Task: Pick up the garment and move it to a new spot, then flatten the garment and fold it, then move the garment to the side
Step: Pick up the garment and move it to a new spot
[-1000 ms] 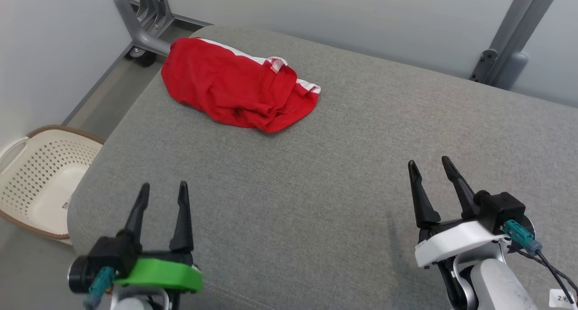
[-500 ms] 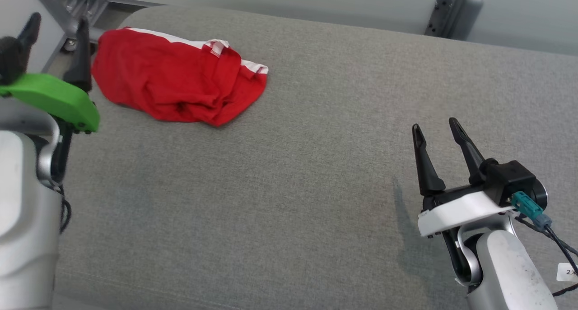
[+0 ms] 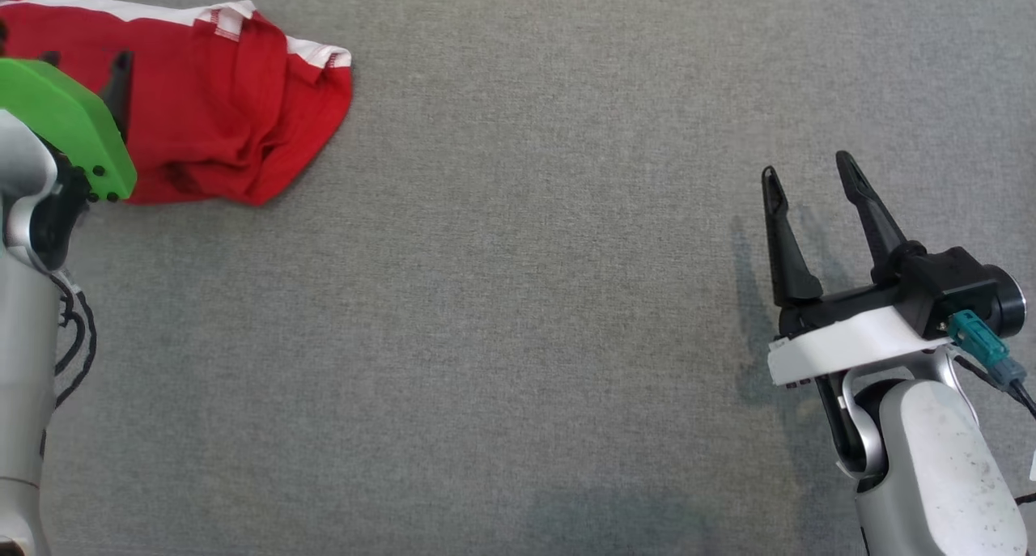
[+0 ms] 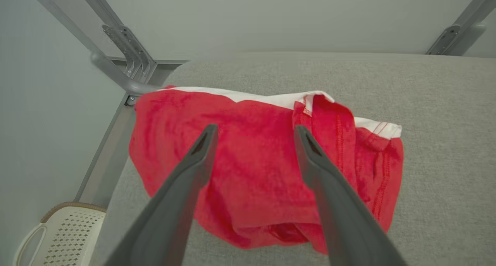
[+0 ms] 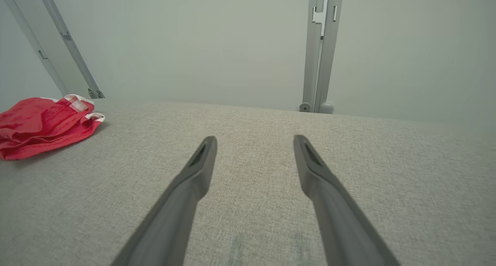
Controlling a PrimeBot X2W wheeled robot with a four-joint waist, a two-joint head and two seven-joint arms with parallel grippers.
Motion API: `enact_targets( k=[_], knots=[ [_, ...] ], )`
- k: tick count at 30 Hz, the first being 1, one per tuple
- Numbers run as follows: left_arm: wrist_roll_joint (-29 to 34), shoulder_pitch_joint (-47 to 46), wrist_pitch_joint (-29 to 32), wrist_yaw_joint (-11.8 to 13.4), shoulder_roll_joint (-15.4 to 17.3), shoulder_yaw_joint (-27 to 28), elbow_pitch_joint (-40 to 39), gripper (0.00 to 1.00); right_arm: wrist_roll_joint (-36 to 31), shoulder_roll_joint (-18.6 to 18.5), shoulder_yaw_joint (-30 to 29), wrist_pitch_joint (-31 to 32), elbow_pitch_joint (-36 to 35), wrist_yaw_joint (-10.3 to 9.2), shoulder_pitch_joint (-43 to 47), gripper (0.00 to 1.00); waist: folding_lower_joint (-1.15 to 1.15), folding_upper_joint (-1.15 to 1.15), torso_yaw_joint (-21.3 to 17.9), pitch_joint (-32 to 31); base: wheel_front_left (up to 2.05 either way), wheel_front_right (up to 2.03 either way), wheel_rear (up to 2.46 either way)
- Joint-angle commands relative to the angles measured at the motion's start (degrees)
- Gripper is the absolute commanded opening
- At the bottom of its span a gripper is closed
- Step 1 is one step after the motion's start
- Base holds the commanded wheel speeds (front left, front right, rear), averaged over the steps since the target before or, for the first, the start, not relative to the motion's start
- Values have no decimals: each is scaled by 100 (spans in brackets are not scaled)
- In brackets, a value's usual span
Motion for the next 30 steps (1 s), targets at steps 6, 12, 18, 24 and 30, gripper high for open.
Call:
enact_targets(
  k=[6,12,18,24,30],
  knots=[
    [-560,40,305,7,144,-420,292,100,-79,-75,-88,114,-285,0,-32,100,-1,0,-335,518,0,0,0],
    [-812,81,410,6,210,-714,582,100,-125,-120,-50,229,-450,0,-38,100,-1,0,-323,586,0,0,0],
    [-792,-16,235,39,251,-816,1000,26,-123,-159,-17,289,-558,0,-19,100,-1,0,-340,610,0,0,0],
    [-686,-205,-245,133,241,-827,1316,0,-124,-170,-43,300,-548,0,-5,100,-1,0,-349,564,0,0,0],
    [-630,-403,-511,76,281,-899,1462,0,-73,-136,-102,223,-441,0,42,100,-1,0,-321,345,0,0,0]
  ],
)
